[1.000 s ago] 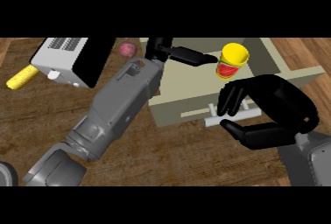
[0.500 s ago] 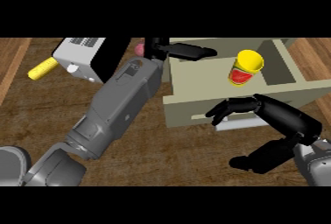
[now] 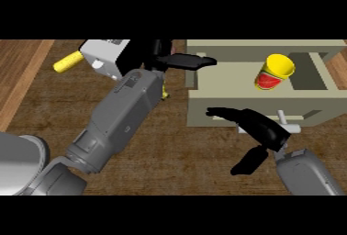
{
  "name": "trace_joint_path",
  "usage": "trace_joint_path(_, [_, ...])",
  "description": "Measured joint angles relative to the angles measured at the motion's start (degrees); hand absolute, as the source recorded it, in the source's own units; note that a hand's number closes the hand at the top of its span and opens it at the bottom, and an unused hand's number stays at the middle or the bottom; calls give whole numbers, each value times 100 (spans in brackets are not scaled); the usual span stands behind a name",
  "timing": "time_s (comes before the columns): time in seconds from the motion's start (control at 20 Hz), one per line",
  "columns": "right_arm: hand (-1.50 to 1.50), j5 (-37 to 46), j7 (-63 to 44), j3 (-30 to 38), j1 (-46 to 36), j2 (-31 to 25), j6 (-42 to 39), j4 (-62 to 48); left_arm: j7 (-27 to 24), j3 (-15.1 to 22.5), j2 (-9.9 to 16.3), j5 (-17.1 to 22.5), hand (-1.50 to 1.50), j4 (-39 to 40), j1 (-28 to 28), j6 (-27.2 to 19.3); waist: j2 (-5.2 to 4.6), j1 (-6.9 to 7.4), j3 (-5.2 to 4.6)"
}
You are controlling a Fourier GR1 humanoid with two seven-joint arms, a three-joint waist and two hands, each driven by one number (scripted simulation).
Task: Pick up the cup, place it into the drawer and close the drawer
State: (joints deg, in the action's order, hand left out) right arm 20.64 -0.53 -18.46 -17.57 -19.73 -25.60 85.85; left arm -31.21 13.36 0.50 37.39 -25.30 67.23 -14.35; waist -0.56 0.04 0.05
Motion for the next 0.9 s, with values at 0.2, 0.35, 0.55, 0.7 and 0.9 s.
trace_joint_path(0.2, [150, 569, 506, -160, -424, 163, 343, -1378, -95, -40, 111, 15, -150, -244, -329, 146, -1, 204, 3])
trace_joint_path(0.35, [150, 831, 884, -76, -839, 267, 649, -2440, -89, -35, 210, 31, -150, -507, -614, 286, -3, 348, 7])
trace_joint_path(0.55, [150, 905, 1528, 254, -1465, 325, 1018, -3584, 45, -12, 406, 53, -150, -833, -944, 461, -8, 490, 5])
trace_joint_path(0.7, [150, 856, 1900, 562, -1898, 292, 1216, -4301, 119, 4, 546, 70, -150, -1076, -1160, 571, -46, 622, 26])
trace_joint_path(0.9, [150, 692, 2168, 1047, -2531, 155, 1435, -5006, 206, 22, 730, 102, -150, -1324, -1421, 777, -91, 750, 34])
